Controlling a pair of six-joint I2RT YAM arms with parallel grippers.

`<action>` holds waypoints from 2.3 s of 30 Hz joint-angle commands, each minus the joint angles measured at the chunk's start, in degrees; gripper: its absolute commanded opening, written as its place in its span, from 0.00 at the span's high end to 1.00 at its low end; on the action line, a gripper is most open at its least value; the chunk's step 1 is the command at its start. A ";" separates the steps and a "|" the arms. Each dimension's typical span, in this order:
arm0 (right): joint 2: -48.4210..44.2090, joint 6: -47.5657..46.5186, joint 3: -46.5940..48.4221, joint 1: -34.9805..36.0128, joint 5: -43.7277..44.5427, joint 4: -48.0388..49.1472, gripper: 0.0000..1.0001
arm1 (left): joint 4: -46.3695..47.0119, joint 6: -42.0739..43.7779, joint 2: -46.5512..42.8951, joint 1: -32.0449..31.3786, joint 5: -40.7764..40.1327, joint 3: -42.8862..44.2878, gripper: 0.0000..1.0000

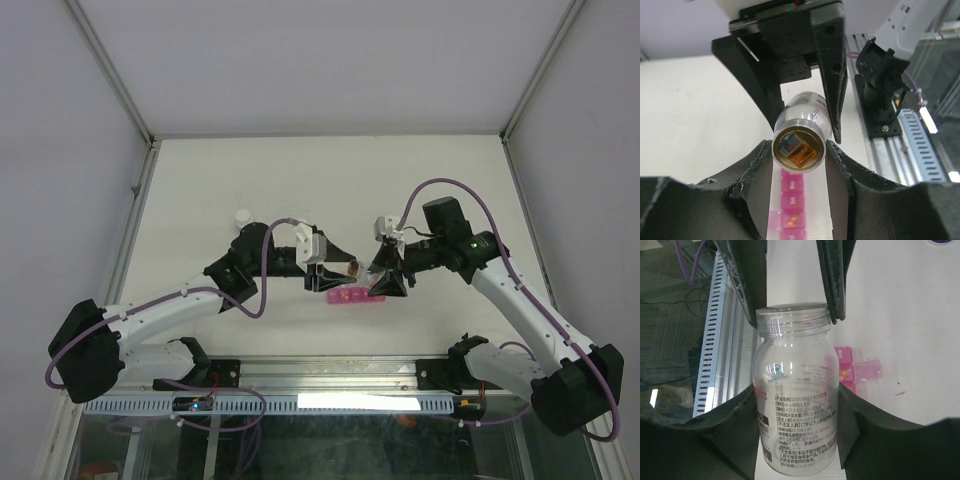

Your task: Sort the pills into containers

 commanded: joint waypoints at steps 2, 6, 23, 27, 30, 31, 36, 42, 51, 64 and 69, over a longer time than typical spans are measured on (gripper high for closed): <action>-0.73 1.18 1.92 -0.73 -0.55 5.32 1.00 | 3.58 20.62 4.01 3.03 20.48 1.76 0.87; -0.66 1.09 1.88 -0.77 -0.41 5.28 1.00 | 11.17 10.58 7.80 5.51 22.53 4.30 0.56; -1.00 0.69 2.02 -0.77 -0.38 4.88 1.00 | 36.23 -23.63 -1.62 5.88 -2.47 -13.69 0.01; -0.91 0.65 1.97 -0.73 -0.78 4.91 1.00 | 33.73 -32.57 -2.66 5.93 -7.22 -14.62 0.01; -0.61 0.57 1.99 -0.77 -0.70 4.78 1.00 | 38.23 -38.86 -2.51 5.85 -9.87 -17.43 0.01; -0.68 0.57 2.02 -0.76 -0.69 4.74 1.00 | 40.57 -40.70 -2.35 5.89 -10.66 -18.39 0.01; -0.73 0.56 1.94 -0.87 -0.64 4.74 1.00 | 44.85 -48.44 -1.89 6.02 -14.60 -21.97 0.01; -0.66 0.47 1.97 -0.87 -0.74 4.74 1.00 | 47.07 -55.45 -1.13 6.10 -17.69 -23.84 0.01; -0.68 0.65 1.89 -0.87 -0.57 4.79 1.00 | 27.47 -63.85 -3.28 5.78 -21.84 -16.86 0.06; -0.59 0.80 1.93 -0.86 -0.42 4.88 1.00 | 13.49 -56.59 -6.09 -0.50 -29.62 -10.06 0.07; -0.42 0.90 1.80 -0.87 -0.27 5.07 1.00 | 12.50 -56.59 -6.40 -1.24 -30.06 -9.41 0.07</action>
